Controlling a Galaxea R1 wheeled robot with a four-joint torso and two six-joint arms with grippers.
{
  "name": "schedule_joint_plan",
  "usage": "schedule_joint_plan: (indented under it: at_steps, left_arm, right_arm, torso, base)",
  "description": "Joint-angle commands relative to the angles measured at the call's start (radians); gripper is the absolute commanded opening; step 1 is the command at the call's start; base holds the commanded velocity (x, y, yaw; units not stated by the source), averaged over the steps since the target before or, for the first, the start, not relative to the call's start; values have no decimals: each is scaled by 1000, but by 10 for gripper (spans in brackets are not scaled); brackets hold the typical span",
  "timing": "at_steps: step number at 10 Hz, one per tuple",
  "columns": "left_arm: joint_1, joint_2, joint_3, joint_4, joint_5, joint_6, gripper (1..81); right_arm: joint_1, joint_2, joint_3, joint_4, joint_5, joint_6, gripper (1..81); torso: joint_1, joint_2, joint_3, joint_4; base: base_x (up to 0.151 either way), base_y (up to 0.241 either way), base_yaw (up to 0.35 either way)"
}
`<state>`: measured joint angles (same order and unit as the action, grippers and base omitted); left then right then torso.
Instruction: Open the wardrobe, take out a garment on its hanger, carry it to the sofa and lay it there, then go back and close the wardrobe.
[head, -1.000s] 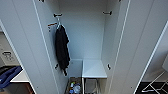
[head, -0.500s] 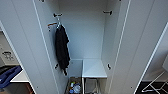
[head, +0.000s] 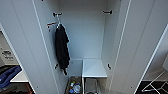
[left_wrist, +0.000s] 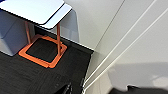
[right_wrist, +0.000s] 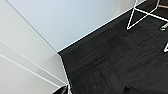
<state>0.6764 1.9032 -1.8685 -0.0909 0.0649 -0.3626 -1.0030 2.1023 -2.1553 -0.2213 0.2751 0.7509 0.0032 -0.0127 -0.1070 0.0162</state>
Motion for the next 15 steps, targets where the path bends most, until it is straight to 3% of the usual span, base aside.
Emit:
schedule_joint_plan:
  at_steps: [1,6,9,11,13,15]
  left_arm:
    - [-268,7,-43,-38,222,-21,811]
    - [-258,204,-46,-35,220,-65,811]
    - [-211,340,-46,-36,217,-82,811]
    - [-172,418,-47,-27,213,-82,811]
    - [-131,478,-47,-21,210,-82,811]
    - [-71,496,-43,-23,207,-73,811]
  right_arm:
    - [210,-95,124,0,-100,79,811]
    - [246,39,411,-12,-116,87,811]
    - [240,190,595,-124,-113,84,811]
    - [206,277,606,-187,-119,85,811]
    - [186,323,609,-208,-117,84,811]
    - [149,363,582,-257,-129,85,811]
  torso:
    - [0,0,0,0]
    - [1,1,-1,0]
    - [2,2,-2,0]
    - [2,2,-2,0]
    - [2,2,-2,0]
    - [3,3,-2,0]
  base:
    - [0,0,0]
    - [0,0,0]
    - [0,0,0]
    - [0,0,0]
    - [0,0,0]
    - [0,0,0]
